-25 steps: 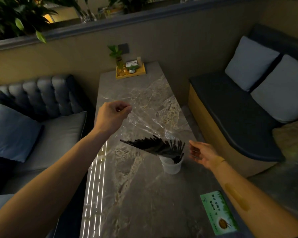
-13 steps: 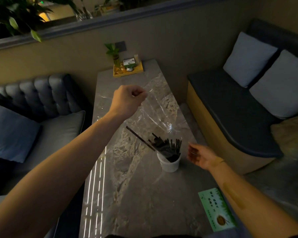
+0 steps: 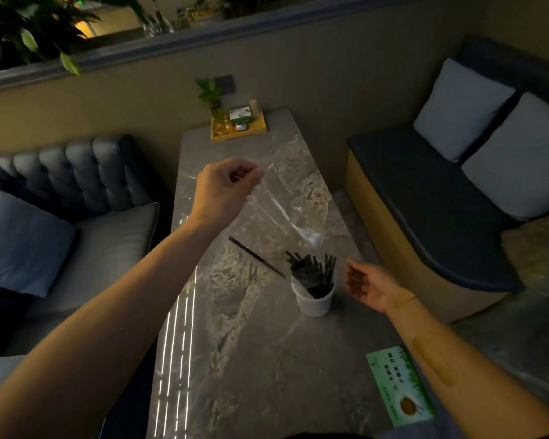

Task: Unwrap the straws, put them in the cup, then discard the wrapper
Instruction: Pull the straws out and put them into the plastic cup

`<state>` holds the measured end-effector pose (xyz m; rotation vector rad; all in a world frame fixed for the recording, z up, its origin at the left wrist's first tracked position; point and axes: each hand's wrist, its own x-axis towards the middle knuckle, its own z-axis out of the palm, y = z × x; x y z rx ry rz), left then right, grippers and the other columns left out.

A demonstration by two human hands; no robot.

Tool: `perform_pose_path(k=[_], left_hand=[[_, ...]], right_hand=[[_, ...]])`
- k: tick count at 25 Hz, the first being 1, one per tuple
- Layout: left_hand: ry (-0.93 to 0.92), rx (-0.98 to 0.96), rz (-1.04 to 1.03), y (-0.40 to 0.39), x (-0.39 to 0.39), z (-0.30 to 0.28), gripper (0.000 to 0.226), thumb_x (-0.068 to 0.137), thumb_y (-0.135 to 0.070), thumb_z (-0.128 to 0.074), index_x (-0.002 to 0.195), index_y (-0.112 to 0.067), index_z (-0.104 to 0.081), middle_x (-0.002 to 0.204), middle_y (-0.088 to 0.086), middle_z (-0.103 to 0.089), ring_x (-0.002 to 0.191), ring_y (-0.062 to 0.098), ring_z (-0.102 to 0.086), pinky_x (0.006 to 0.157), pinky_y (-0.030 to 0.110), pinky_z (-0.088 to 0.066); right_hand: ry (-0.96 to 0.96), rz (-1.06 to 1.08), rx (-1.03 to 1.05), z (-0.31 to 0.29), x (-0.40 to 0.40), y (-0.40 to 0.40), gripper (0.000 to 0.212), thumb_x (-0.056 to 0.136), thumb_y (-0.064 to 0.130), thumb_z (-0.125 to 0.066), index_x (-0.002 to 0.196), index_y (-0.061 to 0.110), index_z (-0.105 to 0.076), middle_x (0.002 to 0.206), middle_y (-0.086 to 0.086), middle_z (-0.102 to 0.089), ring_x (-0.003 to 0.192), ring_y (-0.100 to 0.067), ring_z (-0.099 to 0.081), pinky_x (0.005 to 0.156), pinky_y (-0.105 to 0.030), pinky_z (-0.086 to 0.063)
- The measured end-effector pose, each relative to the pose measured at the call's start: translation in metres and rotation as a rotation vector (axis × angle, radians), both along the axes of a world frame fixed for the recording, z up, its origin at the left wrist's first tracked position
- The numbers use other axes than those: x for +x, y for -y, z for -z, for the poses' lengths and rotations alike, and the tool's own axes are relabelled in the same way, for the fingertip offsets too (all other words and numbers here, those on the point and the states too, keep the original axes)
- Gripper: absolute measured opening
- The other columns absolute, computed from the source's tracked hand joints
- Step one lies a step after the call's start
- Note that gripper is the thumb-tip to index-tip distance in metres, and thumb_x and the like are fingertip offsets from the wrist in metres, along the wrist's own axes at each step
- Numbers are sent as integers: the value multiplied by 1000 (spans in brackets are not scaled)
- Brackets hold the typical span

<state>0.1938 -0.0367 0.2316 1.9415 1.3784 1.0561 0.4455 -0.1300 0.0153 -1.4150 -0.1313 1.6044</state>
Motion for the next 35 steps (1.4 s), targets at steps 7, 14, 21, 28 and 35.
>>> perform_pose_path(k=[7,14,21,28,35], left_hand=[[31,8,-4,3,0,4,5,87,-26,-70,84,-28,-73,69,-6,-69,58,4,-61,67,34,-56],[41,62,5,3,2,-4,7,87,-27,-71,83,-33,-72,67,-14,-67,56,-5,-58,61,19,-53],[-175,224,104,1,27,-19,12,90,-25,-67,94,-19,-76,76,-9,-69,65,2,-59,67,22,-49],[-243,205,137,0,41,-15,13,91,-24,-66,94,-19,-77,74,-10,-67,69,5,-61,69,27,-52],[-208,161,79,-5,31,-21,12,91,-23,-66,94,-18,-76,78,-3,-70,73,11,-63,74,31,-52]], right_hand=[[23,68,52,0,5,3,10,85,21,-70,79,15,-64,58,0,-67,68,-18,-60,54,-30,-53],[34,75,75,-9,2,3,12,88,18,-67,77,15,-62,71,-4,-63,69,-18,-59,60,-32,-50],[33,12,26,-8,-4,12,13,88,19,-66,77,13,-63,72,-4,-63,68,-17,-57,59,-29,-44],[6,5,11,-9,-3,21,15,91,19,-63,77,14,-63,74,-2,-62,67,-14,-56,56,-24,-38],[21,-21,-19,-18,-11,18,18,92,20,-62,75,15,-62,54,4,-67,65,-13,-58,49,-20,-40]])
